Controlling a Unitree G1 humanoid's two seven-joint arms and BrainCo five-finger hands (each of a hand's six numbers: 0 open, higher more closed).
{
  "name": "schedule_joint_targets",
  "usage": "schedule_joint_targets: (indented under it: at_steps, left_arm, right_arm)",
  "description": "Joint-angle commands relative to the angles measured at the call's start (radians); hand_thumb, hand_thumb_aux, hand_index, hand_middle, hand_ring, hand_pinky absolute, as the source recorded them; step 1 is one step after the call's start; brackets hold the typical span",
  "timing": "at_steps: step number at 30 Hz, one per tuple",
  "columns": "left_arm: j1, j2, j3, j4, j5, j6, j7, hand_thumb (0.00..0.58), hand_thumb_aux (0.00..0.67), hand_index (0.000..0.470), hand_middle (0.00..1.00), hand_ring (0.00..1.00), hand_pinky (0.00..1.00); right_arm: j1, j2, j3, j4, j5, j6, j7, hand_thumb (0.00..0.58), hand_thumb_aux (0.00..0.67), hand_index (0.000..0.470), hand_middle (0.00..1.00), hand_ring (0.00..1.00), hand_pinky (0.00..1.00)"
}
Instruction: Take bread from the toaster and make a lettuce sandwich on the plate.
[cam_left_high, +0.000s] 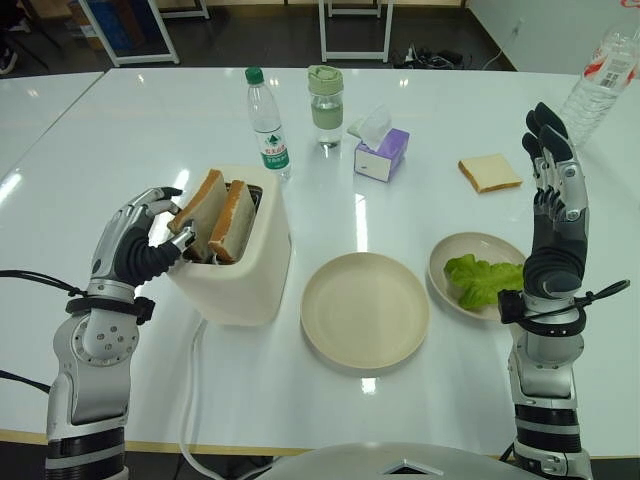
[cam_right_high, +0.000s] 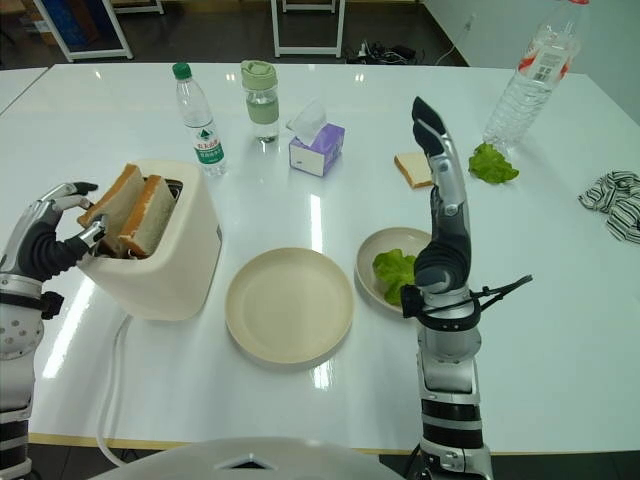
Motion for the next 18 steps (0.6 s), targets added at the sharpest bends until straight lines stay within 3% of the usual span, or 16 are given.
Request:
schedule_joint_targets:
  at_steps: [1, 18]
  left_arm:
    - [-0.042, -0.025, 0.042, -0.031, -0.051, 0.002, 0.033, 0.580, 0.670, 0.470, 1.00, 1.00, 1.00]
    - [-0.134, -0.045, 0.090, -0.006, -0.032, -0.064, 0.192, 0.580, 0.670, 0.470, 1.00, 1.00, 1.00]
  right_arm:
    - [0.005, 0.005, 0.006, 0.001, -0.012, -0.002, -0.003, 0.000, 0.000, 0.000, 0.00, 0.00, 0.00]
    - [0.002, 0.012, 0.015, 0.020, -0.020, -0.009, -0.015, 0.000, 0.000, 0.000, 0.00, 0.00, 0.00]
